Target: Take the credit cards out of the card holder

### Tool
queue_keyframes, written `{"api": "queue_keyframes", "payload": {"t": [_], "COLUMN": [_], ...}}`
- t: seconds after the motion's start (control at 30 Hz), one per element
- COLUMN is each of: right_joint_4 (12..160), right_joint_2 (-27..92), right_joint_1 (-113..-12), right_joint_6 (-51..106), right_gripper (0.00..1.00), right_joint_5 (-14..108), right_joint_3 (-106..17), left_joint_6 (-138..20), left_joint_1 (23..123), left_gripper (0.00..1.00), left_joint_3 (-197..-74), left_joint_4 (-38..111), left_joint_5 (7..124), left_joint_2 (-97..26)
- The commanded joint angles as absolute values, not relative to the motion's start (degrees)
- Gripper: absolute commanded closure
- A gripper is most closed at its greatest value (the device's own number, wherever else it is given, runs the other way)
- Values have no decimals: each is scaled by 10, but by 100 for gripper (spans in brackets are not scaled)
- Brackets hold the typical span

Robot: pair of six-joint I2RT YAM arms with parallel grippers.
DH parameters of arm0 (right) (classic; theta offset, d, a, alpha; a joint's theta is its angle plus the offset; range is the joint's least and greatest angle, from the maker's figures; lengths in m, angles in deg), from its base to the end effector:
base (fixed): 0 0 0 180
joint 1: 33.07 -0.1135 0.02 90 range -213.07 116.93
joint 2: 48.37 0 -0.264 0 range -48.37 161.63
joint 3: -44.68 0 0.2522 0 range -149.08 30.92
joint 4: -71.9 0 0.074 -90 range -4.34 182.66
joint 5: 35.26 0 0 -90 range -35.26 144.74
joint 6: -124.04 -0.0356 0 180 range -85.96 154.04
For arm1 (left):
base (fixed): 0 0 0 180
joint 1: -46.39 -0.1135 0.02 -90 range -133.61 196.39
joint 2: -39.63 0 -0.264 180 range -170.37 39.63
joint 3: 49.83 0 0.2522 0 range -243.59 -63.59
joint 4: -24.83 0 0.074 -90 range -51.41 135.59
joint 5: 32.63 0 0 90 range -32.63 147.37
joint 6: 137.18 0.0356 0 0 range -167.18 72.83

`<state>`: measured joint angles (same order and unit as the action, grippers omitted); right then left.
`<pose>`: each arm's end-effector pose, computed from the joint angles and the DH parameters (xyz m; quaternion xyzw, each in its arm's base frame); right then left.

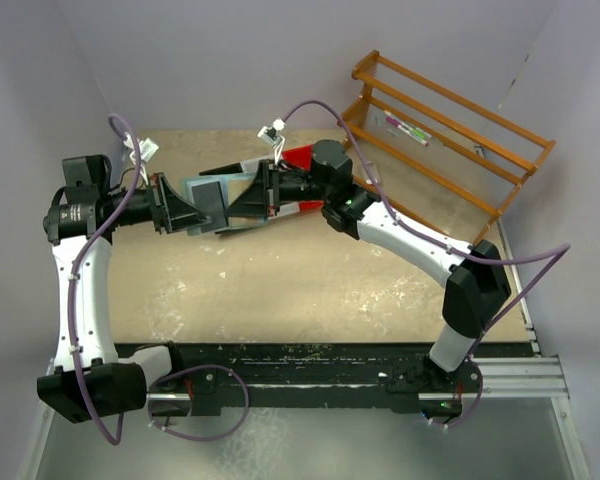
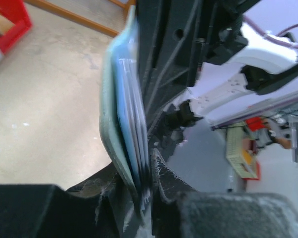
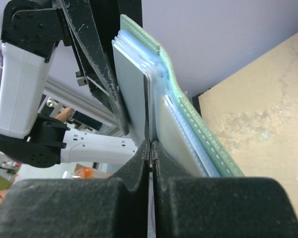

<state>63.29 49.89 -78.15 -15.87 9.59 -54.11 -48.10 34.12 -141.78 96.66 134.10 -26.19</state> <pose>0.2702 0.3067 0.3928 -0.2667 0.6106 0.6864 0.2914 0.1986 0.0077 0.4066 0.1491 0.7483 -0.5428 0.3510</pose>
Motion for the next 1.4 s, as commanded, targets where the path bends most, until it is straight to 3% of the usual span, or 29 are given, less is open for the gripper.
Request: {"api": "queue_keyframes", "payload": {"t": [0.0,0.2,0.5,0.6,0.7,0.8,0.97,1.17,1.37], "right_joint_4": [500,447,338,336,341,347,359,418,397], "right_joint_2": [500,501,488,489,495,511,525,531,525], "right_joint_1": [-795,-796,-793,-793,-793,-794,-796,-797,-794], "right_joint_6": [-221,-254,-312,-316,-319,-319,-319,-293,-295], "right_gripper": [100,100,100,90,72,69,78,99,100], "right_joint_5": [60,53,-3,-5,17,26,36,66,43], "right_joint_3": [-525,-506,-454,-454,-469,-488,-496,-501,-481], "left_joint_6": [-491,-490,-492,-493,-490,-489,-504,-550,-552], "left_joint_1": [352,352,352,352,351,352,352,352,351], "left_gripper": [72,68,88,89,90,92,94,91,77], "left_joint_3": [-1408,-1405,-1407,-1412,-1412,-1412,-1412,-1396,-1395], "left_joint_4": [977,978,983,982,983,982,962,914,916], "left_joint_5": [1464,1512,1537,1539,1531,1508,1431,1403,1455], "left_joint_2": [-263,-262,-267,-266,-263,-261,-249,-237,-246]}}
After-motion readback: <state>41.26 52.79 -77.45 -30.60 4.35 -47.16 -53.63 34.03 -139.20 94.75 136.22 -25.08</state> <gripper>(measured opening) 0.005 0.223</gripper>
